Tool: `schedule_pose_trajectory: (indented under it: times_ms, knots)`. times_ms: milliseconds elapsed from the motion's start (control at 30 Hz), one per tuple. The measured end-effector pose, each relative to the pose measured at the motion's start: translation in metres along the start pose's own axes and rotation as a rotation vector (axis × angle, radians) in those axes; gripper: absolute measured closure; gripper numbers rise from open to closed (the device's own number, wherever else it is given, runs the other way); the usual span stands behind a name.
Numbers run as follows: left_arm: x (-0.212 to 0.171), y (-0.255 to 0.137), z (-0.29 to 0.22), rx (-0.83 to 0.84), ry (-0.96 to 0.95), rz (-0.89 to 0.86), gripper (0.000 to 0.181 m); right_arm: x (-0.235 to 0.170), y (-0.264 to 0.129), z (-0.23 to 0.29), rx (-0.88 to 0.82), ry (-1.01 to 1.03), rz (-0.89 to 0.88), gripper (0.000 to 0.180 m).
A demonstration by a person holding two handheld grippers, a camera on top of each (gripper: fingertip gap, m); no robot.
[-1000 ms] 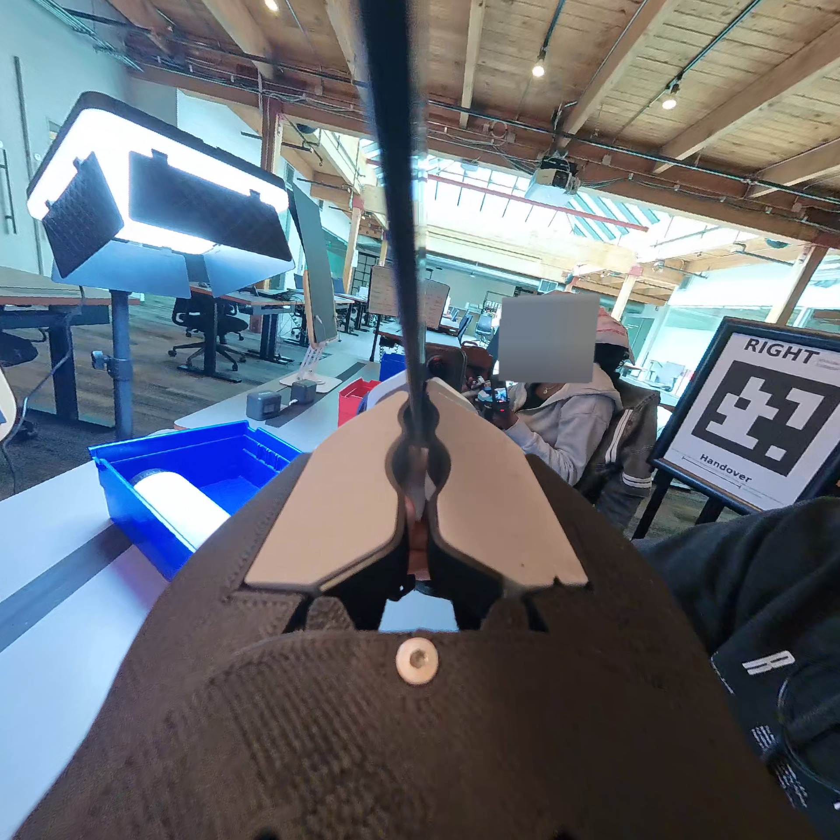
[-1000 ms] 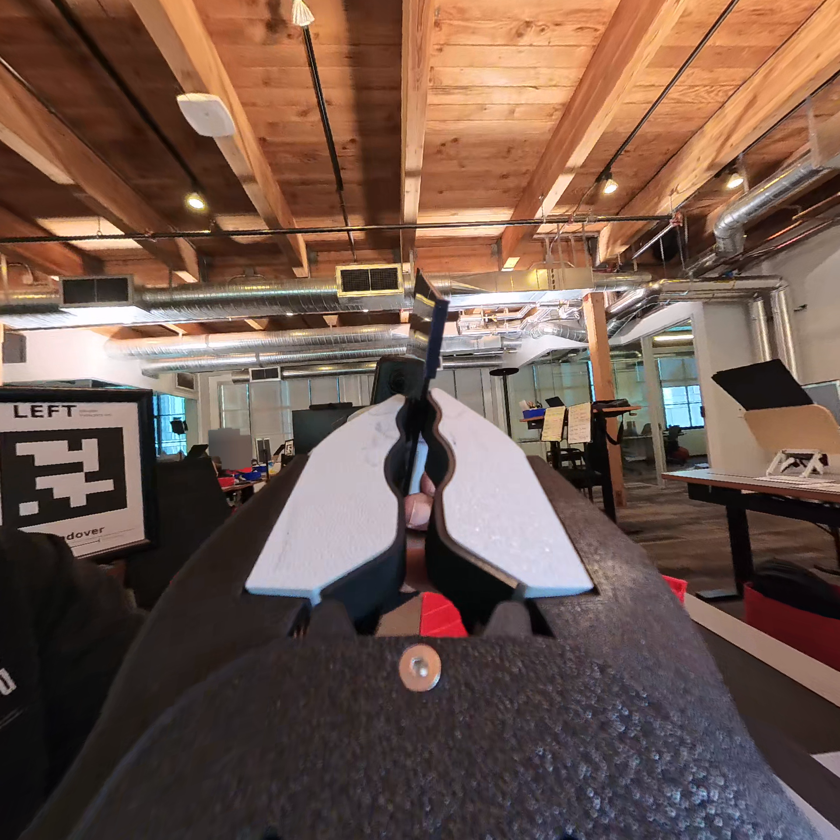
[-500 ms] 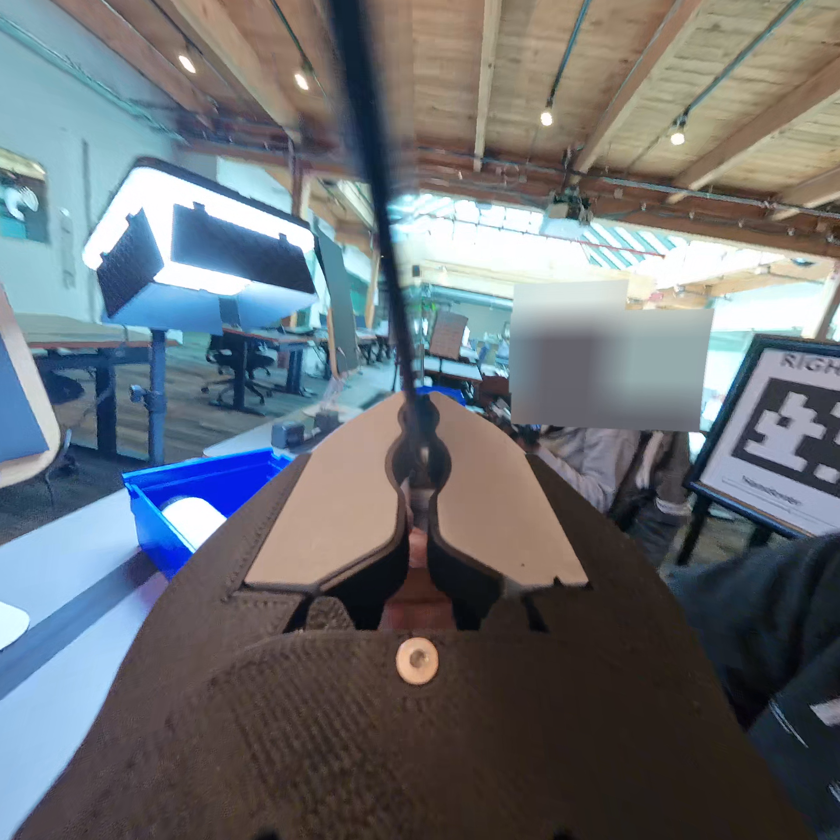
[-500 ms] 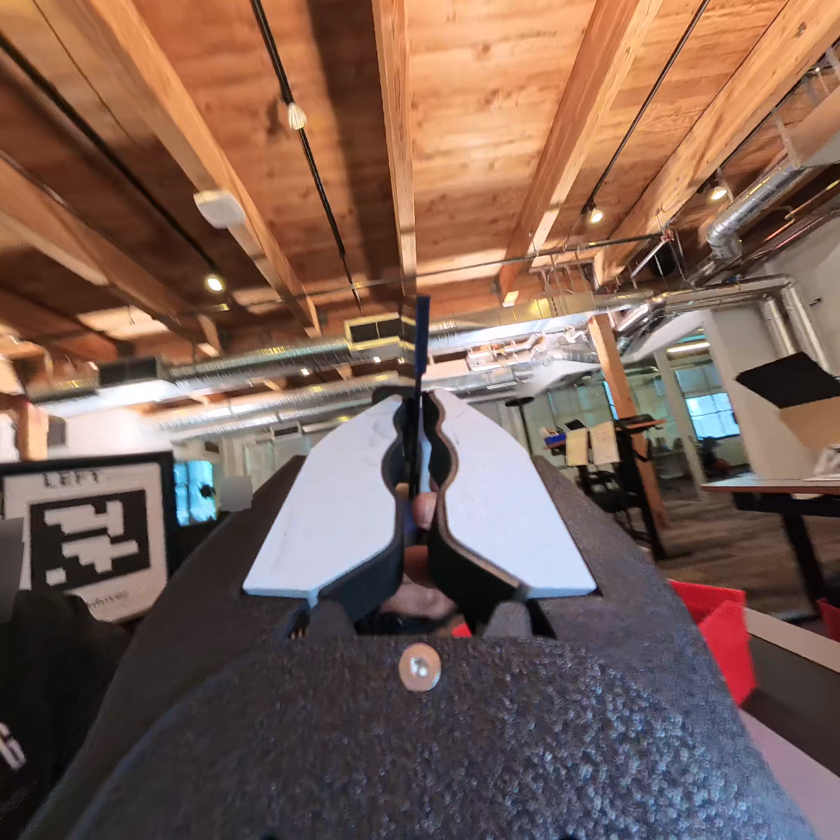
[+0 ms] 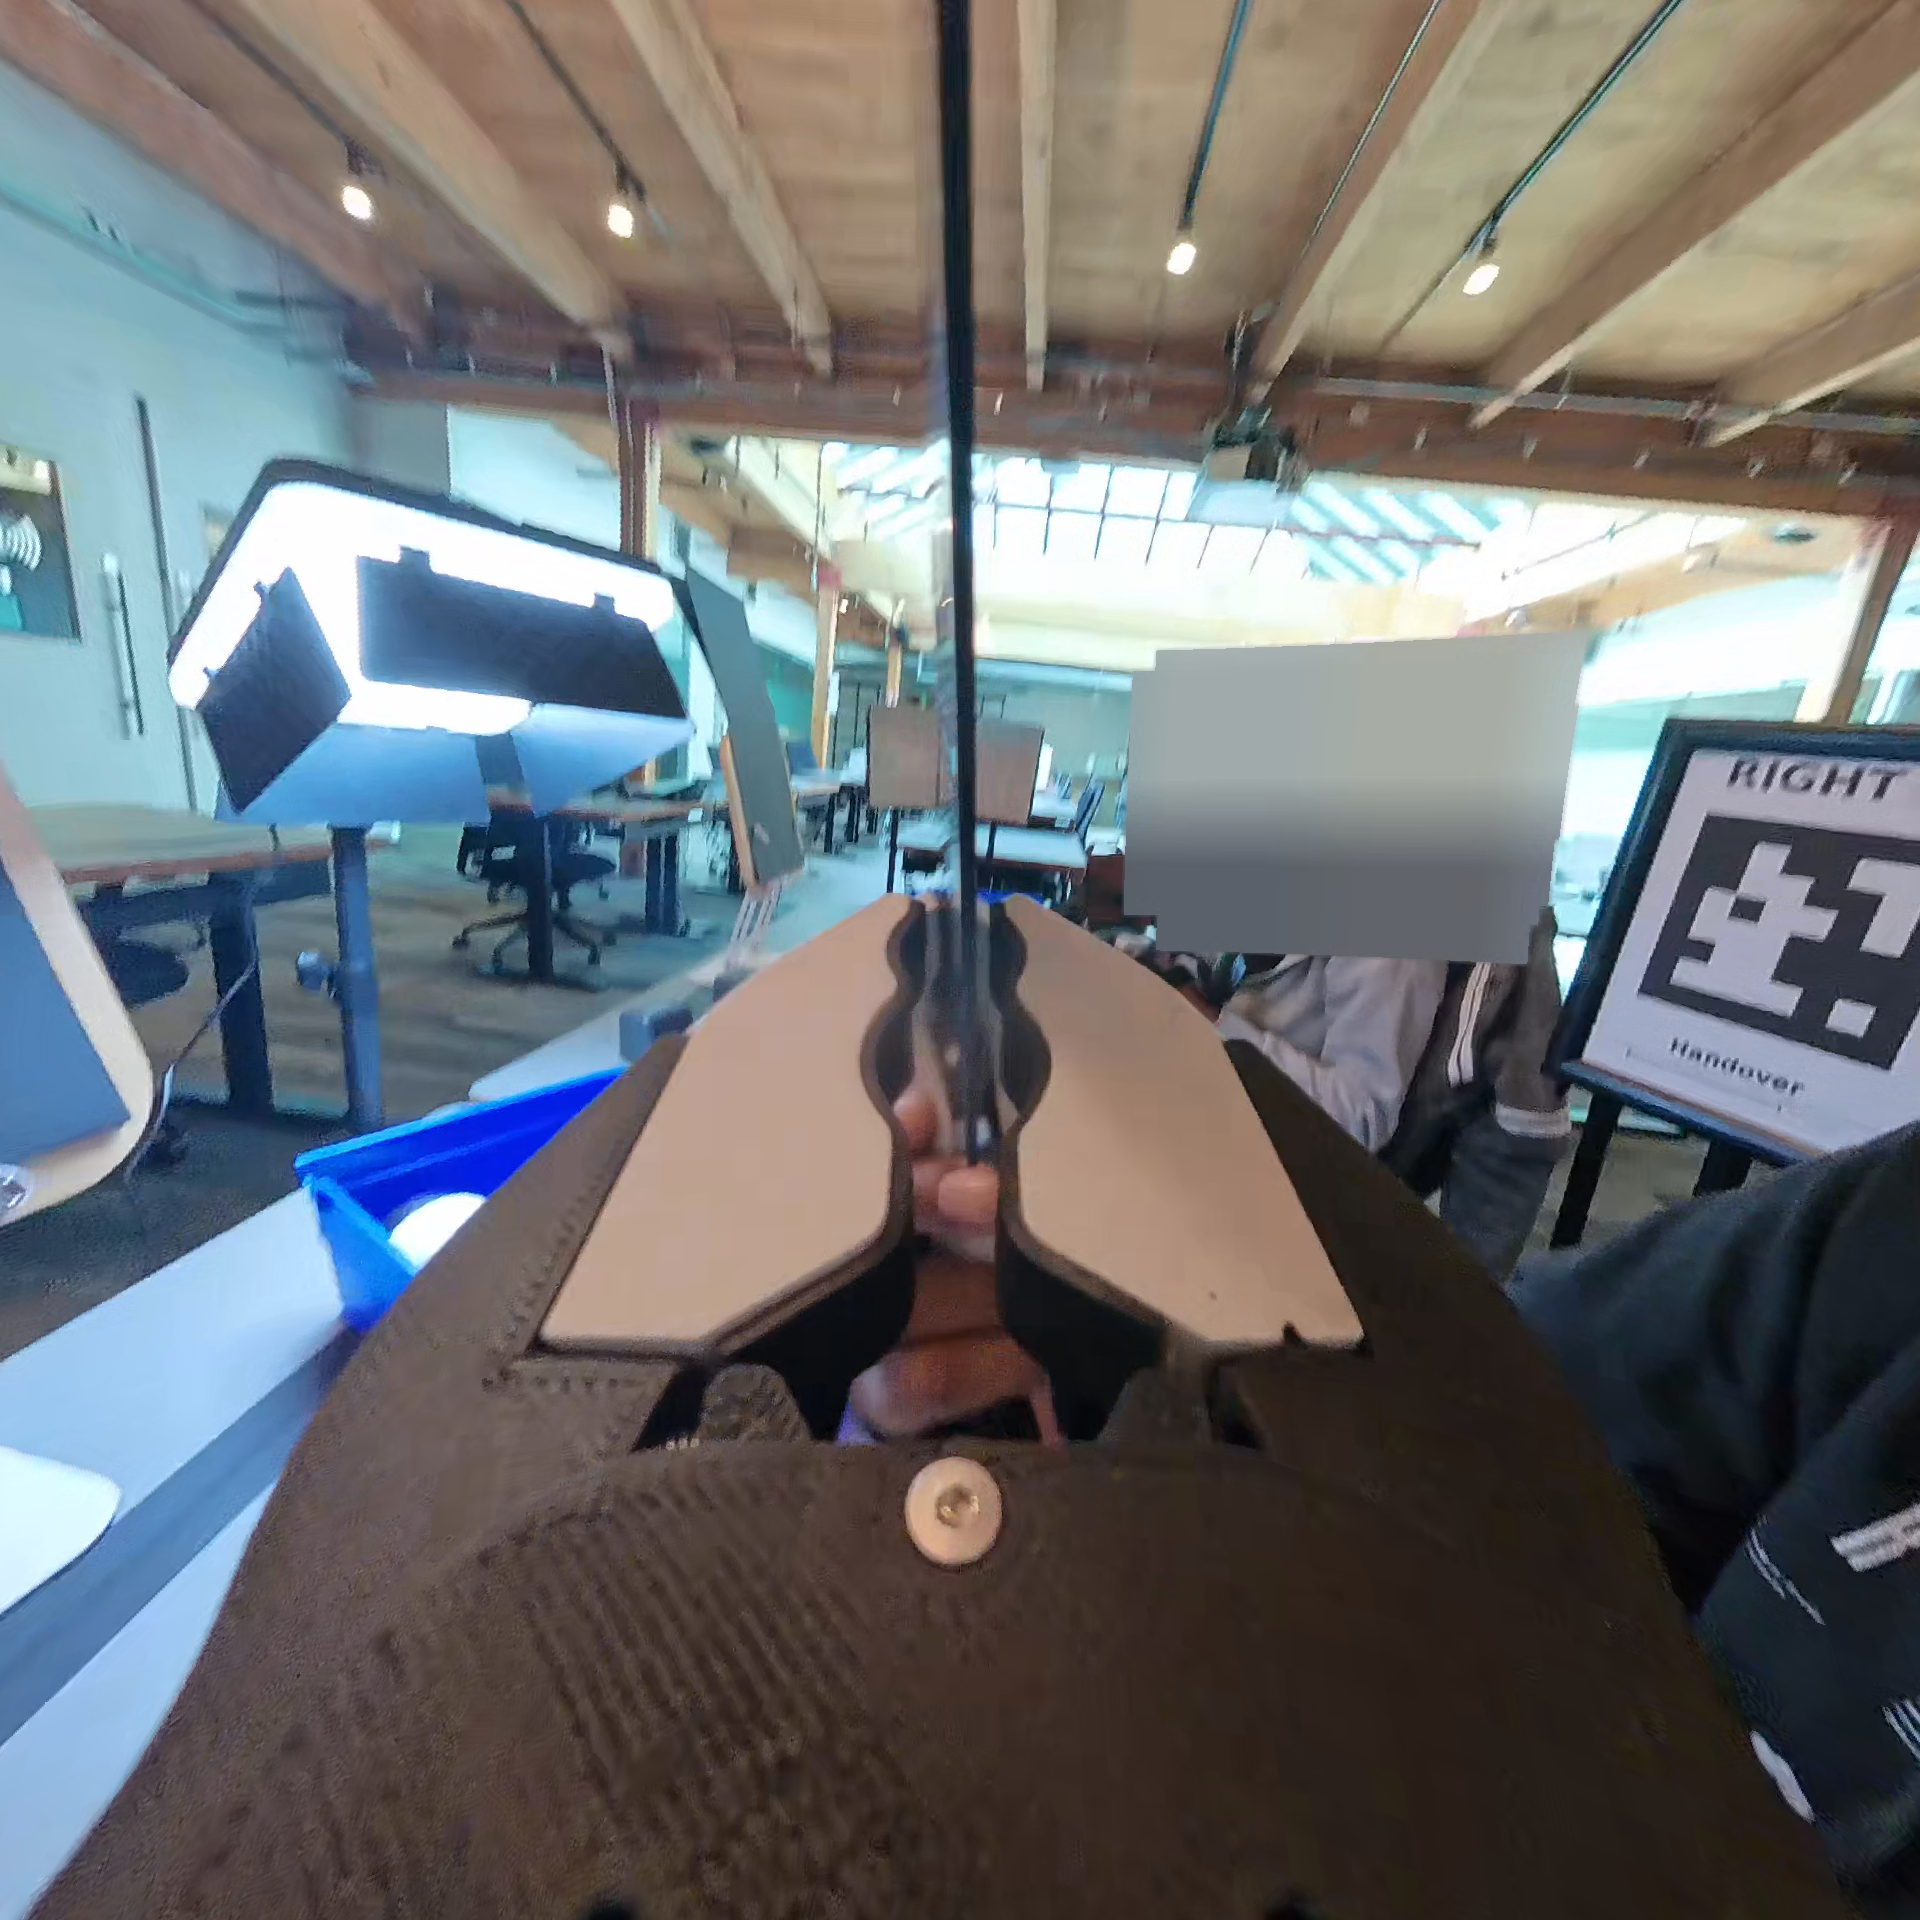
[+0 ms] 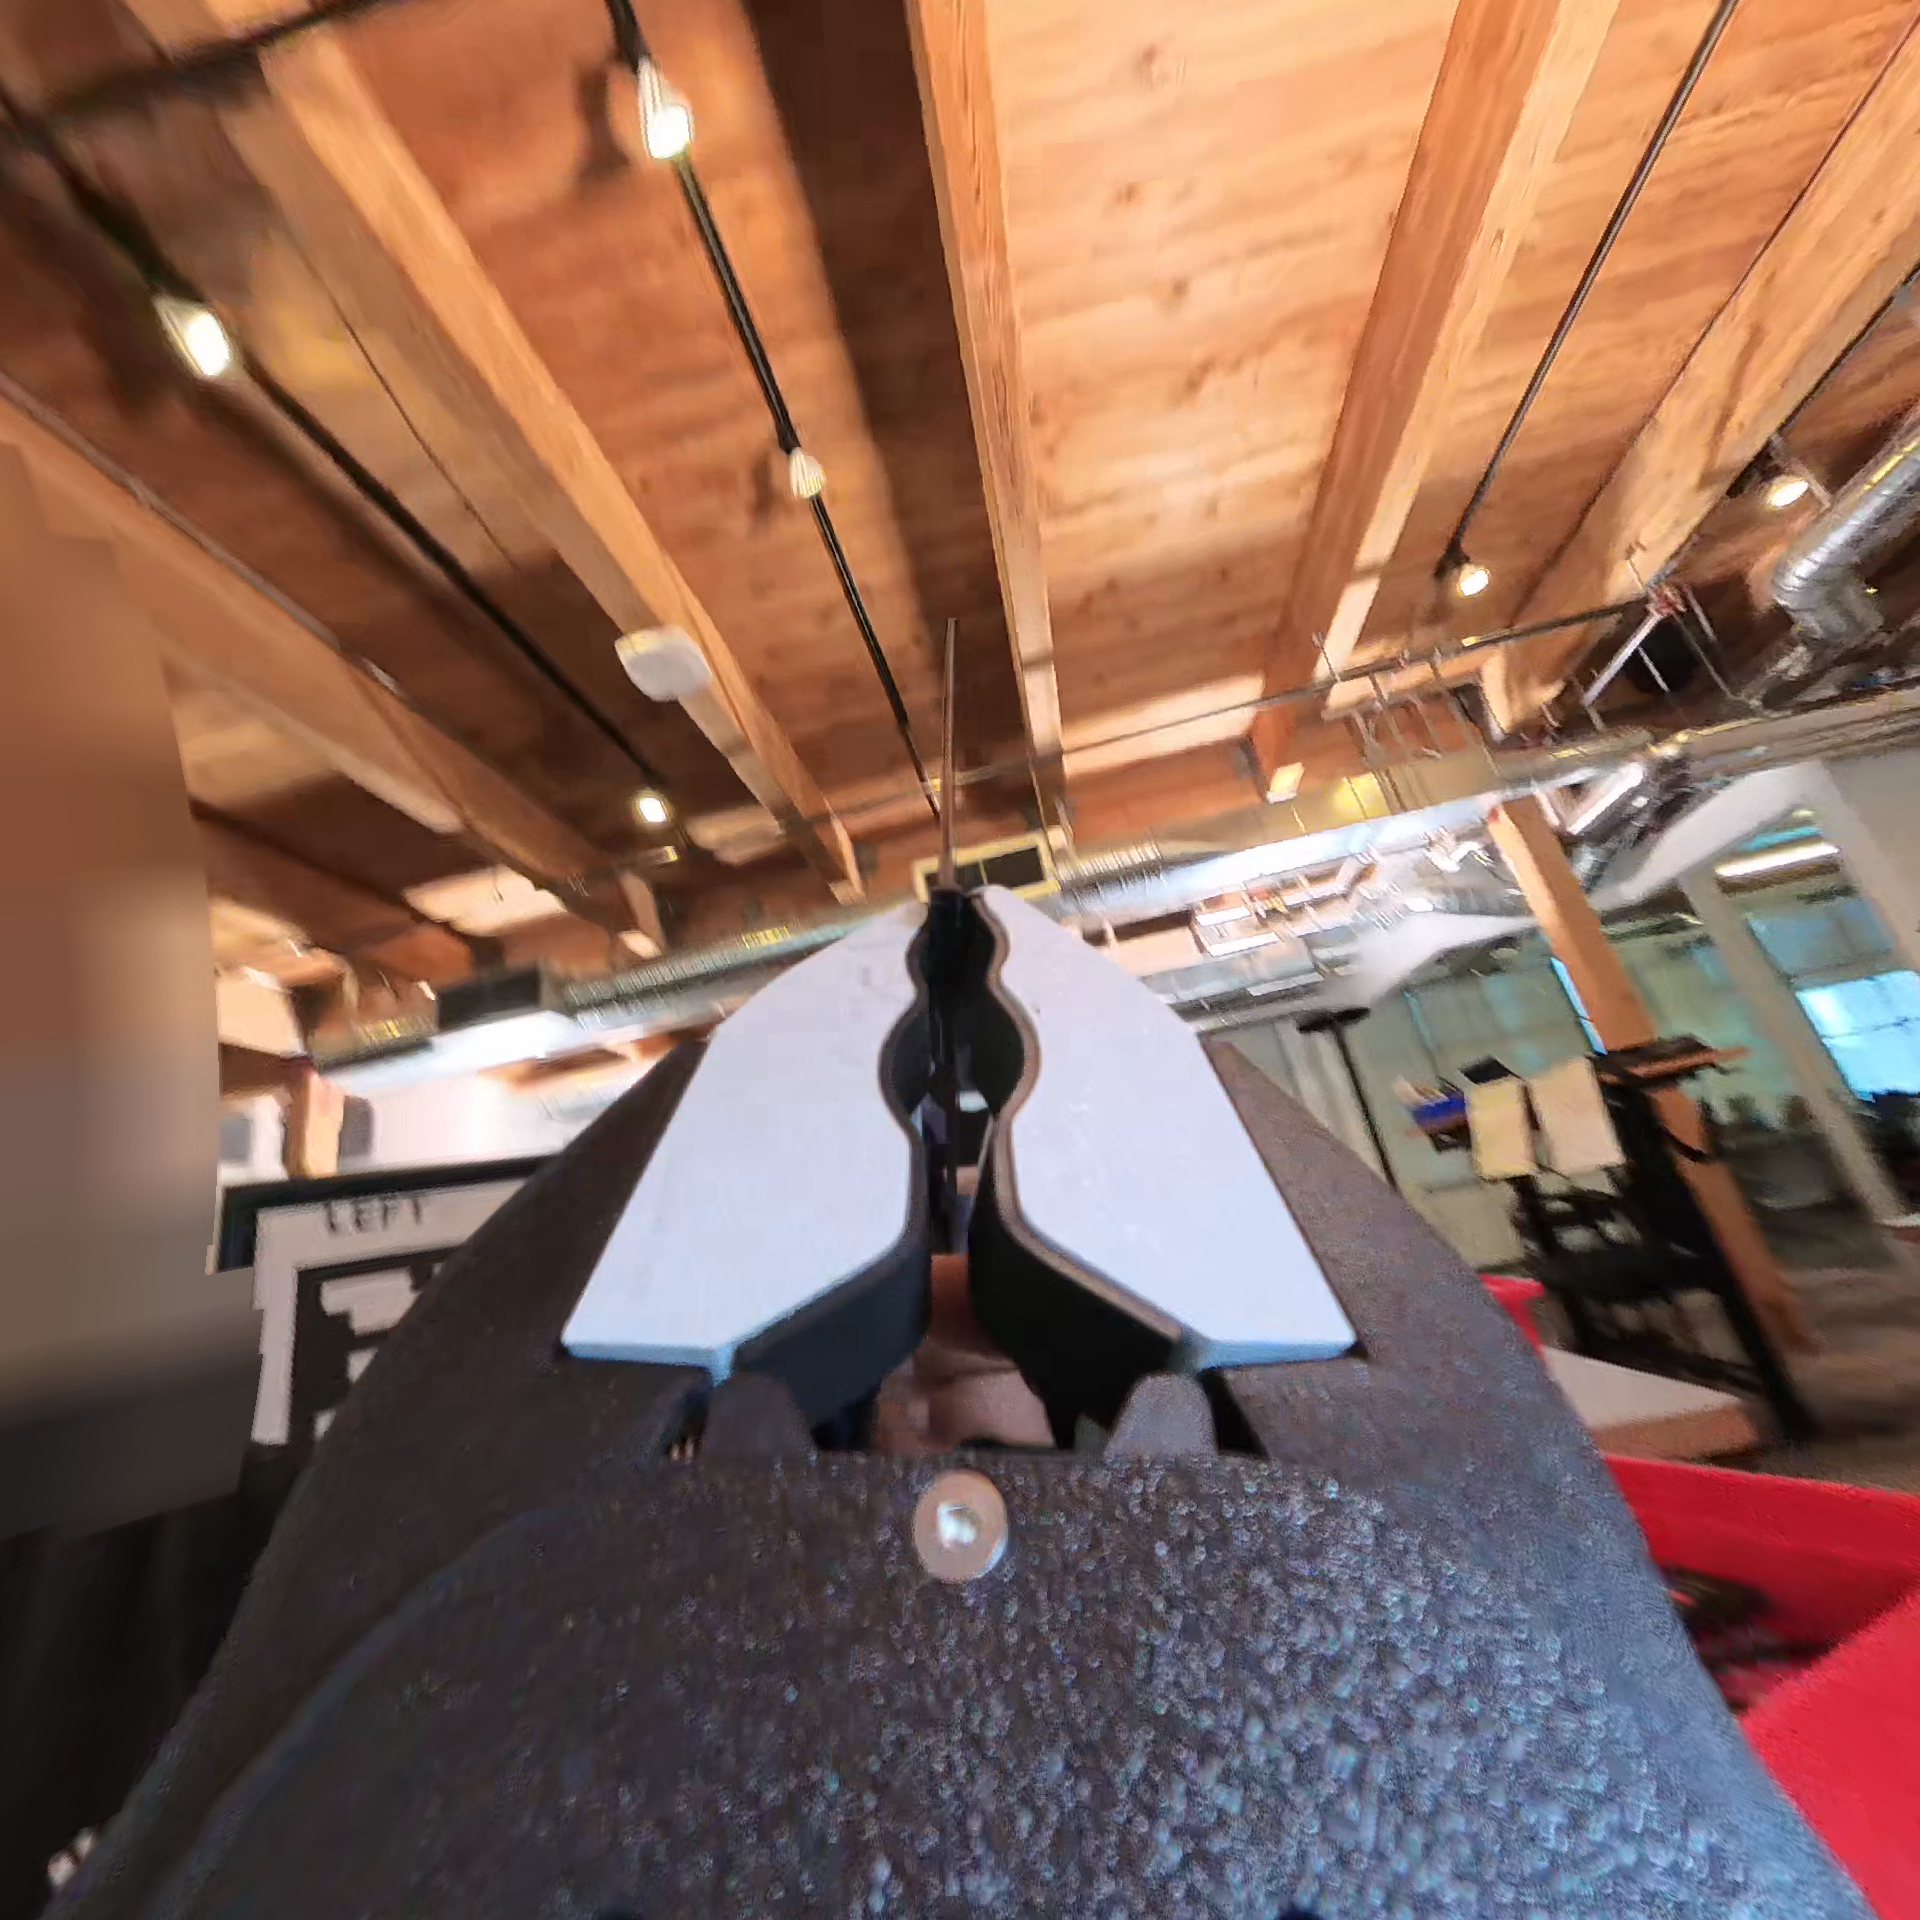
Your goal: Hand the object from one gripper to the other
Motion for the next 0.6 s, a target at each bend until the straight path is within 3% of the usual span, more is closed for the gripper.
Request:
schedule_pose_trajectory:
  times_ms: [200, 433, 600]
  knots:
    - [0.0, 0.0, 0.003, 0.091, 0.05, 0.002, 0.178, -0.014, -0.001, -0.008, -0.023, 0.046, -0.021, 0.177]
    - [0.014, -0.022, 0.003, 0.03, 0.054, 0.209, 0.179, -0.012, 0.008, 0.004, -0.096, -0.397, 0.514, 0.161]
    - [0.007, -0.026, 0.0, -0.035, 0.074, 0.348, 0.179, -0.018, 0.01, 0.008, -0.088, -0.424, 0.638, 0.165]
Point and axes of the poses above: each gripper's, where its closed fingertips meet, y out along the fingers, x out of its top, z = x × y across the jaws, the point moved 8 cm from there along -y, back along the fingers, and after that the axes turned 4 degrees about y, right-handed, at the moved point
